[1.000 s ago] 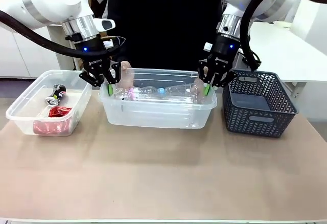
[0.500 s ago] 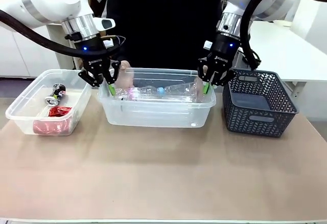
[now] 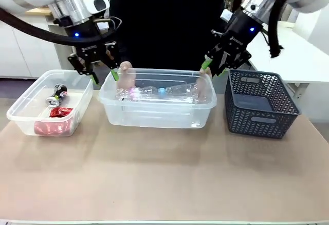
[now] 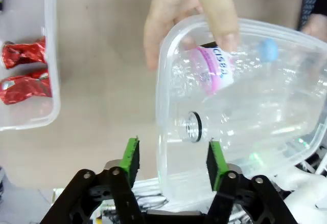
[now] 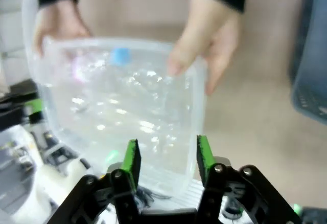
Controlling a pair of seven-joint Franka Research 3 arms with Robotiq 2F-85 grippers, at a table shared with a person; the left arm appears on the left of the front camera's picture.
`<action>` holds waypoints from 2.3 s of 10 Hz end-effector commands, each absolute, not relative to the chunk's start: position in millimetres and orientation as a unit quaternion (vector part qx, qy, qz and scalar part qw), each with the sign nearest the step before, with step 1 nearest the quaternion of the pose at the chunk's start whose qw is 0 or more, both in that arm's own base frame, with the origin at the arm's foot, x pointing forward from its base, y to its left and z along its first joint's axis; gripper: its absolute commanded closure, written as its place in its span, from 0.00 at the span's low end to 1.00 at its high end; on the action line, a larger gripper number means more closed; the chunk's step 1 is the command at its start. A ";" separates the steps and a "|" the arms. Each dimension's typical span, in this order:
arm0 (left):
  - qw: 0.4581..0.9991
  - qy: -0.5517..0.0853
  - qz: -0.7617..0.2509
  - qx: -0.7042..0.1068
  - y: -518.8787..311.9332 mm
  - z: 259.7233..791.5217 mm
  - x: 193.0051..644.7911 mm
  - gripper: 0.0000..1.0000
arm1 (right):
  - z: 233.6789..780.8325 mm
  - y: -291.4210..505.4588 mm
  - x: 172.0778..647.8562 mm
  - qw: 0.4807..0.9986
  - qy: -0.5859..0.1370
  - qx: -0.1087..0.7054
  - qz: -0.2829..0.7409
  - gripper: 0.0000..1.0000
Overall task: Sort the waste into each basket.
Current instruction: Release the Organizing box you were holding.
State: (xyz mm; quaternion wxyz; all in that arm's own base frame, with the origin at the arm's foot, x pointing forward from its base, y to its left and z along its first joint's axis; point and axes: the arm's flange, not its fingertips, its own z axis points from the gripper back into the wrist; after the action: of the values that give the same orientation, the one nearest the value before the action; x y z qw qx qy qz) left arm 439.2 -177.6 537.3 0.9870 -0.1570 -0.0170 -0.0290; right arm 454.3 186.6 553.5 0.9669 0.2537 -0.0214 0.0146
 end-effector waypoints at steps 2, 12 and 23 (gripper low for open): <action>0.976 -0.068 -0.072 -0.192 -155.4 535.0 379.3 0.00 | 554.1 149.4 407.4 0.943 -0.042 0.322 0.069 0.00; 0.971 -0.077 -0.089 -0.210 -157.5 535.4 356.2 0.00 | 556.0 128.9 393.5 0.945 -0.059 0.315 0.058 0.00; 0.771 -0.079 -0.126 -0.619 -32.0 572.2 257.6 0.00 | 616.1 -71.9 236.7 0.720 -0.117 0.657 -0.192 0.00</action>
State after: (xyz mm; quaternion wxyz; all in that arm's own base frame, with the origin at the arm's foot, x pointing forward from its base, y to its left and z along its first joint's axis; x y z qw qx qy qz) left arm 253.2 -38.4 584.4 0.7804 -0.6013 -0.0701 -0.1563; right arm 231.4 -70.0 628.4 0.7492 0.6421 -0.0746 -0.1441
